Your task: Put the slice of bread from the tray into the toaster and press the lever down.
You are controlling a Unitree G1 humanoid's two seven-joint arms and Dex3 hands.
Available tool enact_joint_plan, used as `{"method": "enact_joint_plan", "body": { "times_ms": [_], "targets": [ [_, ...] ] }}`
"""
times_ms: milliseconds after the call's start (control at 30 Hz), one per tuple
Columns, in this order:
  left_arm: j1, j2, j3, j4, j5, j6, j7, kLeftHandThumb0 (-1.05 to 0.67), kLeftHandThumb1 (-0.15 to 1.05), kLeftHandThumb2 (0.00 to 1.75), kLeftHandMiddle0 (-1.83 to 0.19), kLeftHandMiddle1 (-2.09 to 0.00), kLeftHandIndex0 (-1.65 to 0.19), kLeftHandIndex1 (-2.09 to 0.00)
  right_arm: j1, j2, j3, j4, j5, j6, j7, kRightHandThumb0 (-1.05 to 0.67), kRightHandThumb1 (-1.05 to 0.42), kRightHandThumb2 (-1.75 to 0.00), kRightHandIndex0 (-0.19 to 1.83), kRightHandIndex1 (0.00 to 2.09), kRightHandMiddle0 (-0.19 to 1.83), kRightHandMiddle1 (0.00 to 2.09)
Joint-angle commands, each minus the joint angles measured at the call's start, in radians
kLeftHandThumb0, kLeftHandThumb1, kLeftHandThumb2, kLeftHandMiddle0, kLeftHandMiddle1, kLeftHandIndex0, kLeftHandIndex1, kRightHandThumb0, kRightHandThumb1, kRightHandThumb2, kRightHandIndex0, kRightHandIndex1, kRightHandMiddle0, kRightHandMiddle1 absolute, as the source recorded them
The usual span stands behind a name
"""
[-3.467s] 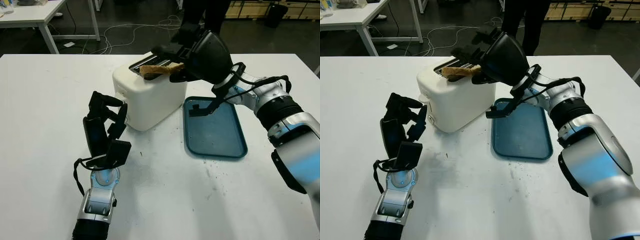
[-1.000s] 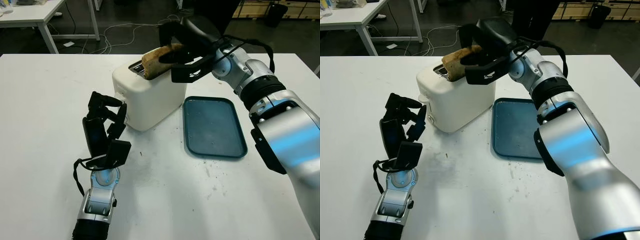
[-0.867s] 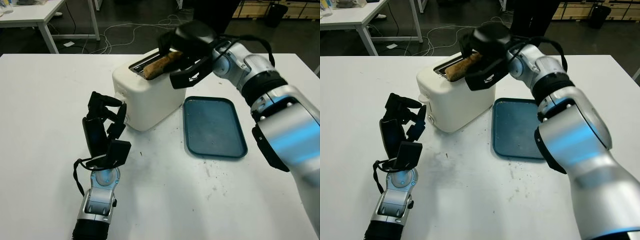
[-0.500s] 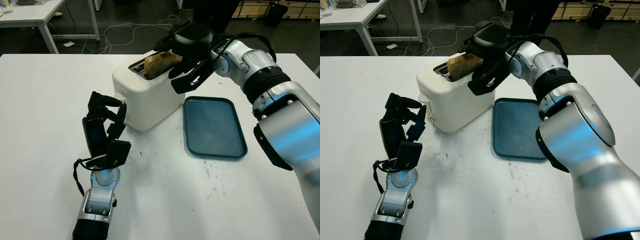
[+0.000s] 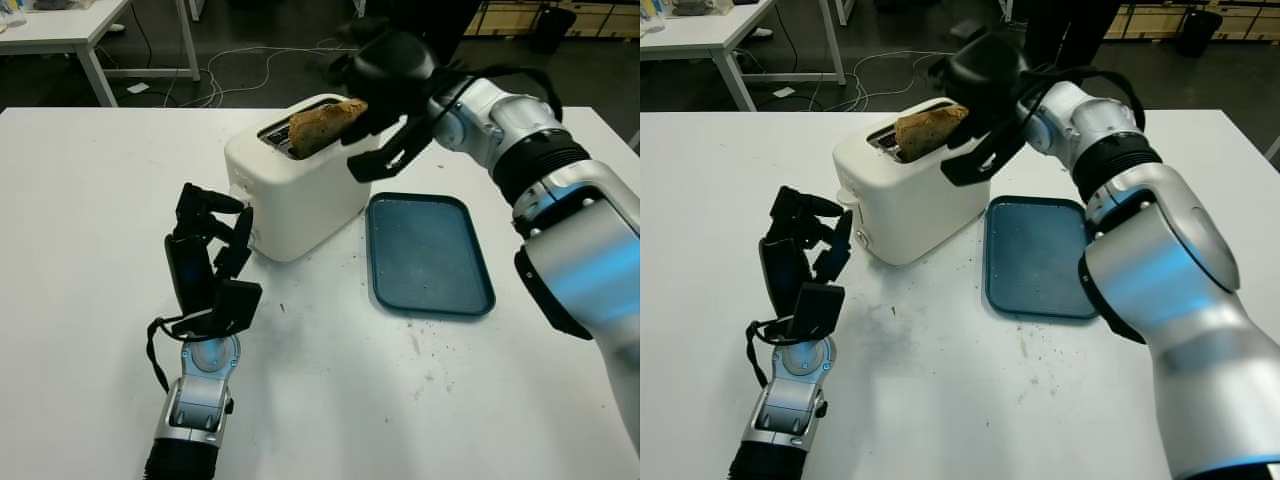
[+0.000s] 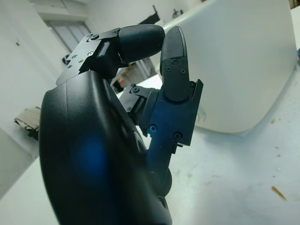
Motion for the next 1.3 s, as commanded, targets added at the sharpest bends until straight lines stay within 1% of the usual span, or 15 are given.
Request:
{"method": "enact_joint_plan", "body": {
  "times_ms": [0,67,133,200,300,400,467,533,700,833,933,1133,1167,1200,1267],
  "targets": [
    [0.011,-0.013,0.000,0.000,0.009,-0.003,0.005,-0.39,0.92,0.38,-0.77,-1.75,-0.39,-1.73,0.118,0.008,-0.126,-0.028,0.152,-0.105,-0.034,-0.50,-0.92,-0.05,0.31,0.87,0.65,0.20],
    [0.003,-0.002,0.009,0.004,0.009,-0.010,0.006,-0.39,0.92,0.38,-0.78,-1.75,-0.40,-1.73,0.237,0.025,-0.224,-0.091,0.297,-0.199,0.028,-0.46,-0.92,-0.08,0.48,0.95,0.77,0.26],
    [-0.001,0.009,0.015,0.000,0.031,0.004,0.015,-0.39,0.92,0.37,-0.79,-1.75,-0.41,-1.72,0.359,0.022,-0.273,-0.195,0.382,-0.248,0.083,-0.40,-0.92,-0.12,0.66,1.07,0.85,0.30],
    [-0.006,0.022,0.023,-0.003,0.038,0.003,0.010,-0.39,0.92,0.38,-0.78,-1.75,-0.40,-1.69,0.537,0.007,-0.311,-0.386,0.457,-0.251,0.142,-0.33,-0.92,-0.18,0.82,1.05,0.90,0.32],
    [-0.018,0.044,0.038,-0.013,0.034,0.006,-0.013,-0.39,0.92,0.38,-0.78,-1.75,-0.41,-1.60,0.800,0.009,-0.346,-0.668,0.604,-0.187,0.268,-0.32,-0.92,-0.29,0.90,1.12,0.94,0.41],
    [-0.035,0.069,0.049,-0.022,0.029,0.010,-0.034,-0.39,0.92,0.35,-0.77,-1.75,-0.44,-1.51,0.991,0.032,-0.368,-0.853,0.629,-0.074,0.299,-0.35,-0.92,-0.36,0.91,1.27,0.82,0.87],
    [-0.049,0.089,0.057,-0.029,0.033,0.014,-0.048,-0.38,0.92,0.34,-0.78,-1.75,-0.47,-1.46,1.109,0.077,-0.375,-0.968,0.641,0.041,0.301,-0.37,-0.92,-0.38,0.90,1.34,0.79,1.02],
    [-0.061,0.111,0.062,-0.036,0.049,0.024,-0.058,-0.38,0.92,0.32,-0.79,-1.75,-0.49,-1.40,1.190,0.116,-0.377,-1.036,0.612,0.117,0.290,-0.37,-0.92,-0.38,0.84,1.38,0.74,1.04],
    [-0.087,0.171,0.073,-0.058,0.115,0.068,-0.074,-0.40,0.92,0.27,-0.79,-1.75,-0.55,-1.31,1.253,0.172,-0.385,-1.063,0.444,0.148,0.210,-0.36,-0.92,-0.33,0.84,1.30,0.85,0.73],
    [-0.104,0.234,0.085,-0.080,0.139,0.095,-0.117,-0.36,0.92,0.23,-0.78,-1.75,-0.58,-1.26,1.262,0.213,-0.400,-1.069,0.372,0.130,0.135,-0.37,-0.92,-0.35,0.84,1.29,0.91,0.65],
    [-0.130,0.313,0.091,-0.094,0.172,0.119,-0.175,-0.33,0.92,0.21,-0.73,-1.75,-0.67,-1.07,1.264,0.233,-0.407,-1.075,0.330,0.103,0.088,-0.37,-0.92,-0.37,0.81,1.44,0.93,0.66],
    [-0.195,0.485,0.080,-0.120,0.201,0.172,-0.374,-0.25,0.92,0.17,-0.78,-1.63,-0.90,-0.55,1.251,0.244,-0.405,-1.075,0.261,0.081,0.013,-0.35,-0.92,-0.33,0.84,1.37,0.95,0.64],
    [-0.206,0.509,0.078,-0.128,0.202,0.189,-0.415,-0.25,0.92,0.14,-0.80,-1.58,-0.93,-0.48,1.248,0.244,-0.405,-1.073,0.259,0.079,0.009,-0.36,-0.92,-0.32,0.85,1.35,0.96,0.63],
    [-0.218,0.530,0.076,-0.135,0.201,0.203,-0.452,-0.25,0.92,0.11,-0.83,-1.39,-0.99,-0.40,1.246,0.244,-0.405,-1.072,0.257,0.077,0.005,-0.36,-0.92,-0.32,0.86,1.35,0.97,0.63],
    [-0.244,0.570,0.067,-0.146,0.196,0.227,-0.529,-0.23,0.91,0.07,-0.89,-1.24,-1.05,-0.31,1.243,0.244,-0.406,-1.072,0.255,0.077,0.002,-0.36,-0.92,-0.31,0.87,1.35,0.97,0.63]
  ]
}}
